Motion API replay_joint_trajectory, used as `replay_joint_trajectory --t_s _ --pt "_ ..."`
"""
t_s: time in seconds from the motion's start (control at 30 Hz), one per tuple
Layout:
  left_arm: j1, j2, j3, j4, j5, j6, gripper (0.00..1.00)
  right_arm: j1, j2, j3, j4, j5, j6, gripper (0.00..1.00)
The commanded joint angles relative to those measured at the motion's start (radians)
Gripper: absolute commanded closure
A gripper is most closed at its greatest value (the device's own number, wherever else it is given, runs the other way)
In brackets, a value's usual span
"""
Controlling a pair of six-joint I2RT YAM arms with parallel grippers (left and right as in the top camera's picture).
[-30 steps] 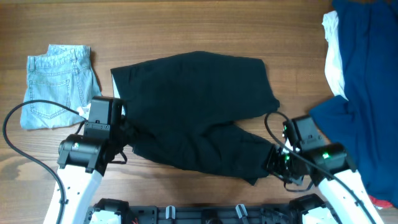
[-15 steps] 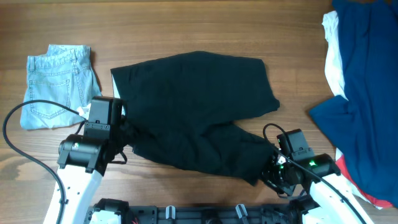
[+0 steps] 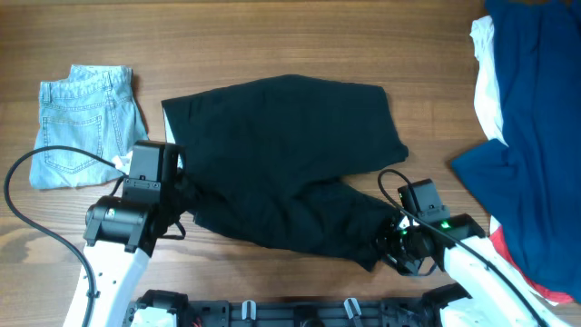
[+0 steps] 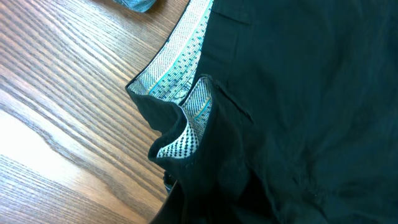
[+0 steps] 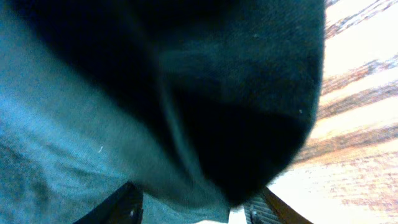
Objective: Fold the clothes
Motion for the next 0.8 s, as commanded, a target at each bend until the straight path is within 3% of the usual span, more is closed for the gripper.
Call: replay_joint_trajectory --t_s 0.0,0.07,0.1,0.77 --pt "0.004 0.001 0.018 0.000 -0.013 -0.013 0.96 -0.001 0.062 -0.002 0.025 -0.014 0.015 0.65" --pt "0.004 0.001 0.018 0.000 -0.013 -0.013 0.96 -0.001 0.067 -0.001 0.032 -0.018 0.015 0.92" --pt "0.004 0.001 0.018 0.000 -0.013 -0.013 0.96 -0.001 0.062 -0.001 0.032 -0.018 0.015 0.96" --pt "0.004 0.001 0.018 0.000 -0.013 -0.009 0.96 -0.002 -0.157 0.077 -0.131 0.068 -0.020 0.95"
